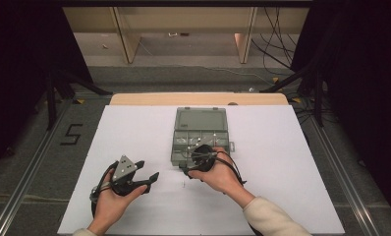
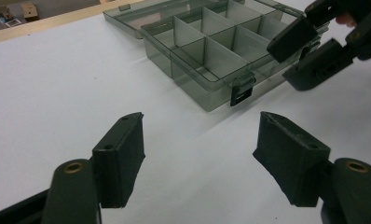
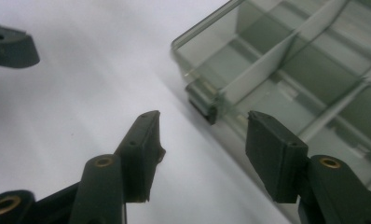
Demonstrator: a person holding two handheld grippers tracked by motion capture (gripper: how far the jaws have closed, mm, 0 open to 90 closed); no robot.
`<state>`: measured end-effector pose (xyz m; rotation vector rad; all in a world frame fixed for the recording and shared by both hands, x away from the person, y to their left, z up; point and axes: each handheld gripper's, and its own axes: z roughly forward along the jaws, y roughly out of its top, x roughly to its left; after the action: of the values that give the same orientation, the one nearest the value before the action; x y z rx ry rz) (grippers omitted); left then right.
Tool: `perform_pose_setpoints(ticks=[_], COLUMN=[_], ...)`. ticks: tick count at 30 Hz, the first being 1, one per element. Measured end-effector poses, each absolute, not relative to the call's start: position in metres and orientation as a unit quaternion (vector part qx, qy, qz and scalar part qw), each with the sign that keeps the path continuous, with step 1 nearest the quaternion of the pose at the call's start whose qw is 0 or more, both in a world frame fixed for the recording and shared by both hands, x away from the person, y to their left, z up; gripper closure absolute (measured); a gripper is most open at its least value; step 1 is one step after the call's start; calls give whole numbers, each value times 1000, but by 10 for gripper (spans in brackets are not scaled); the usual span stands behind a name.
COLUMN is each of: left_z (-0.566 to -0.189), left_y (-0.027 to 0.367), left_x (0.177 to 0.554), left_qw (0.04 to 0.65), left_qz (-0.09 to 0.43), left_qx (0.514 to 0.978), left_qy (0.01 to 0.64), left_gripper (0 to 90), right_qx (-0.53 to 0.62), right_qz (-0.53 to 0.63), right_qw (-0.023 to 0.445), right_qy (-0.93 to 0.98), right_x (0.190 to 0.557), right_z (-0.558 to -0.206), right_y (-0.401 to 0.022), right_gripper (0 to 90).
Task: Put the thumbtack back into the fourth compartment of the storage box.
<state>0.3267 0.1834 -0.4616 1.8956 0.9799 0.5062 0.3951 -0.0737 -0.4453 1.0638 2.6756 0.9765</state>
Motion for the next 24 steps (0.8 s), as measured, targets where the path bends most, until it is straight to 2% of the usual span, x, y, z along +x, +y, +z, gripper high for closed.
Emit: perform_pose_setpoints(ticks=[24], left_z=[-462], left_y=[183], left_x=[327], left_qw=[458], left_qz=[202], left_qx=[770], left_qy=[396], left_gripper=[318], right_qx=[316], right_qz=[277], right_qw=[37], right_qy=[907], right_x=[382], right_z=[-474], right_y=[-50], right_gripper=[595])
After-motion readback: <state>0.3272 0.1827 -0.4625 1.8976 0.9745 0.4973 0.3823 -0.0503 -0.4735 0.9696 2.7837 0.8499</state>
